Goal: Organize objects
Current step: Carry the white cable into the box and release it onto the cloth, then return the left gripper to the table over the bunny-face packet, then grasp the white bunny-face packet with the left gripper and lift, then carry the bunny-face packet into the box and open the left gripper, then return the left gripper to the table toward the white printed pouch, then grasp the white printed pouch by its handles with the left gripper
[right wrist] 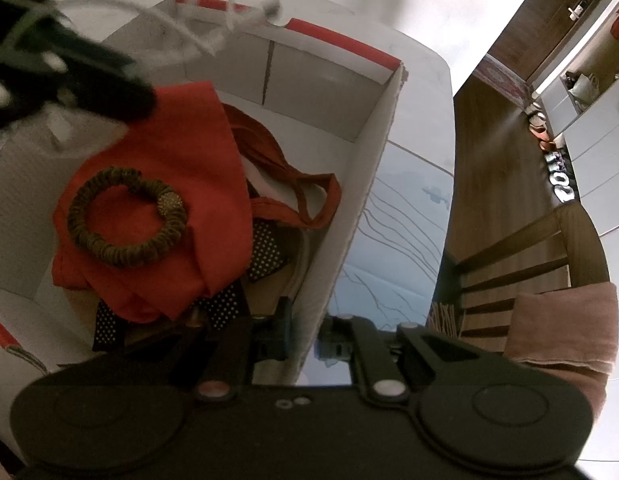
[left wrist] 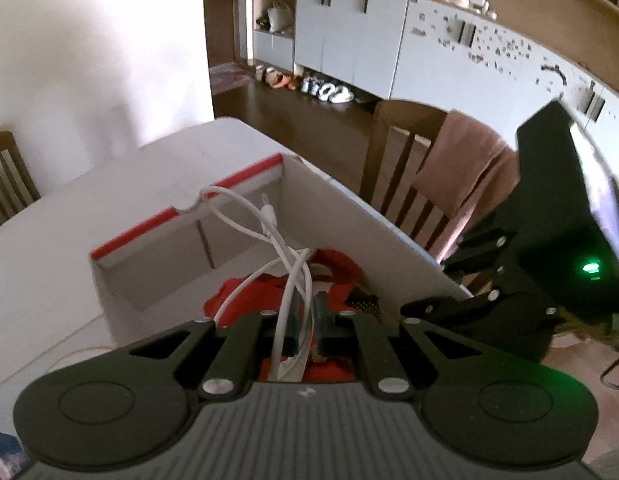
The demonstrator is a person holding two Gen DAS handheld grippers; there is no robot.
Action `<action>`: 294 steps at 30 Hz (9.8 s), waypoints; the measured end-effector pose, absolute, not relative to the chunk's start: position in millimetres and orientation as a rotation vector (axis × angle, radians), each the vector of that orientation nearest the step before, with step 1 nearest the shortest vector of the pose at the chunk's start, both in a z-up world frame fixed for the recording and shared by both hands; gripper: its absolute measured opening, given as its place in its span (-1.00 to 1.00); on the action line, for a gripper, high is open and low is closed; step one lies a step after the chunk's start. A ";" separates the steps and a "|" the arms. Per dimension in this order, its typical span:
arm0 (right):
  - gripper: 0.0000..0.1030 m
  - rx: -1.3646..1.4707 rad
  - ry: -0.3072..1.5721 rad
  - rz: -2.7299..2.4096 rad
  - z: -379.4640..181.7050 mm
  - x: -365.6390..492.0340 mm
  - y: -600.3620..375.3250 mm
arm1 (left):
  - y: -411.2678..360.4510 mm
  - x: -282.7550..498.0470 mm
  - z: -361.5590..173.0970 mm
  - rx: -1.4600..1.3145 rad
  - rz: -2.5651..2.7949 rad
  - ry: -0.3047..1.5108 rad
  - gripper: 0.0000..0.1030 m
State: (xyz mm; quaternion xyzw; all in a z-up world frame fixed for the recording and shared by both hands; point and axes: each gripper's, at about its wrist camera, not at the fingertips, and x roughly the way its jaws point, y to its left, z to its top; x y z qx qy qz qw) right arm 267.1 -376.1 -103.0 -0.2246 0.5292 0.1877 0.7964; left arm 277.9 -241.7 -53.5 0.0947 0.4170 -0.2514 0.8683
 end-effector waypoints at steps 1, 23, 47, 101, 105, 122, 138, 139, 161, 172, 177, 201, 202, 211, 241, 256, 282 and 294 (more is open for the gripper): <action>-0.82 -0.483 1.137 0.403 -103.1 267.3 -376.1 | -243.1 278.6 -57.3 0.205 -0.529 0.880 -0.88; -0.82 -0.473 1.141 0.402 -103.0 267.7 -378.2 | -244.9 297.9 -101.1 0.210 -0.522 1.052 -0.71; -0.81 -0.476 1.143 0.402 -103.3 267.5 -376.6 | -183.8 255.9 -45.5 0.054 -0.487 0.901 0.01; -0.79 -0.498 1.161 0.409 -110.4 264.8 -377.2 | 82.9 108.8 -138.3 -0.051 0.340 1.059 0.01; -0.78 -0.499 1.161 0.409 -110.4 264.8 -377.2 | 76.8 109.6 -140.4 -0.043 0.329 1.066 -0.16; -0.78 -0.506 1.158 0.411 -111.8 263.4 -377.4 | 43.5 116.3 -101.7 -0.082 0.208 1.027 -0.60; -0.79 -0.506 1.156 0.411 -111.5 262.3 -376.9 | -46.7 150.2 -23.3 -0.063 -0.101 0.887 -0.60; -0.79 -0.504 1.156 0.411 -111.1 262.2 -376.9 | -51.8 151.6 -20.1 -0.057 -0.115 0.880 -0.60; -0.80 -0.501 1.154 0.409 -109.4 261.5 -375.6 | -165.4 212.1 -4.0 0.125 -0.407 0.825 -0.60; -0.80 -0.500 1.154 0.409 -109.3 261.5 -375.6 | -207.0 270.5 -39.6 0.202 -0.441 0.867 -0.60; -0.80 -0.499 1.155 0.409 -109.2 261.5 -375.6 | -215.4 293.0 -60.9 0.217 -0.427 0.908 -0.60; -0.80 -0.496 1.156 0.408 -107.7 260.4 -376.5 | -219.4 300.9 -88.0 0.234 -0.401 1.021 -0.49; -0.80 -0.497 1.156 0.408 -107.6 260.2 -376.6 | -217.9 299.4 -85.8 0.227 -0.399 1.013 -0.49; -0.79 -0.503 1.155 0.411 -109.3 260.7 -377.1 | -200.2 276.8 -56.6 0.172 -0.413 0.949 -0.48; -0.78 -0.520 1.169 0.420 -111.7 261.8 -375.0 | -7.8 123.2 -56.5 -0.076 0.105 0.913 0.22; -0.77 -0.519 1.171 0.419 -113.3 261.8 -374.8 | 97.5 100.4 -101.2 -0.114 0.355 1.009 0.57; -0.77 -0.522 1.172 0.419 -117.6 260.1 -376.3 | 137.4 104.7 -135.7 -0.119 0.458 1.061 0.04; -0.76 -0.521 1.172 0.417 -117.8 260.1 -376.2 | 137.7 106.1 -140.1 -0.131 0.451 1.093 -0.92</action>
